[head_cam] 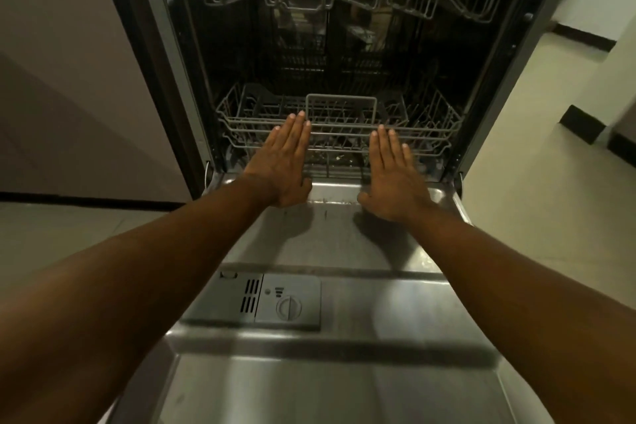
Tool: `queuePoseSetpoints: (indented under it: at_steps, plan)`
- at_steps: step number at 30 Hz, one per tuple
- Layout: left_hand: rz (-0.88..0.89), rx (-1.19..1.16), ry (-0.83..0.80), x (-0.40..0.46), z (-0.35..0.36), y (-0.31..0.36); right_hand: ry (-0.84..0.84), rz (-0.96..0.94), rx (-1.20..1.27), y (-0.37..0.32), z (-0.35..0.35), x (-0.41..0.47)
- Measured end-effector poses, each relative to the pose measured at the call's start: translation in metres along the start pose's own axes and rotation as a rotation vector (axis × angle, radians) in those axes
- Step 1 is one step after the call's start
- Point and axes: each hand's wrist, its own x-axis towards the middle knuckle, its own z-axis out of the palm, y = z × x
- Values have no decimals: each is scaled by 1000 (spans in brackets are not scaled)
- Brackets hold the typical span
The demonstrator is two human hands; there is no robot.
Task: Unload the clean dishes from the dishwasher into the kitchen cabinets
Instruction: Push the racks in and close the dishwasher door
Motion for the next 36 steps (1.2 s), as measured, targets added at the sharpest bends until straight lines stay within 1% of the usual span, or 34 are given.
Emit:
queuePoseSetpoints:
  at_steps: [2, 7, 11, 13, 15, 17, 22, 25, 26, 28, 30, 32, 34, 36]
  plan:
    - [-2, -32, -14, -15, -4, 10, 13, -2, 34, -10, -4, -14]
    - [-29, -147, -84, -64, -12, 40, -15, -9, 120, -40, -27, -61]
    - [-101, -276, -149, -114, -18, 62, -71, -8, 189, -51, -37, -111]
    - [-141, -339, -164, -139, -25, 72, -43, -13, 221, -53, -40, -139]
    - [-167, -385, -151, -165, -29, 82, -18, 19, 278, -56, -40, -170]
    - [-183, -448, -163, -197, -33, 94, -69, 67, 353, -63, -42, -204]
    - [-260, -560, -315, -288, -43, 133, -191, 212, 471, -85, -51, -292]
    - [-303, -663, -366, -337, -55, 155, -248, 269, 535, -102, -61, -342]
    - [-340, -707, -386, -353, -61, 162, -254, 311, 584, -109, -66, -358]
    - [-431, -797, -373, -380, -75, 175, -186, 403, 696, -122, -77, -386]
    - [-507, -855, -261, -404, -85, 188, -81, 466, 779, -135, -85, -410]
    - [-588, -915, -190, -426, -90, 200, -47, 567, 899, -146, -94, -434]
    - [-728, -1011, -217, -445, -94, 211, -101, 752, 999, -156, -101, -455]
    - [-939, -1108, -308, -456, -96, 220, -202, 980, 1044, -164, -100, -472]
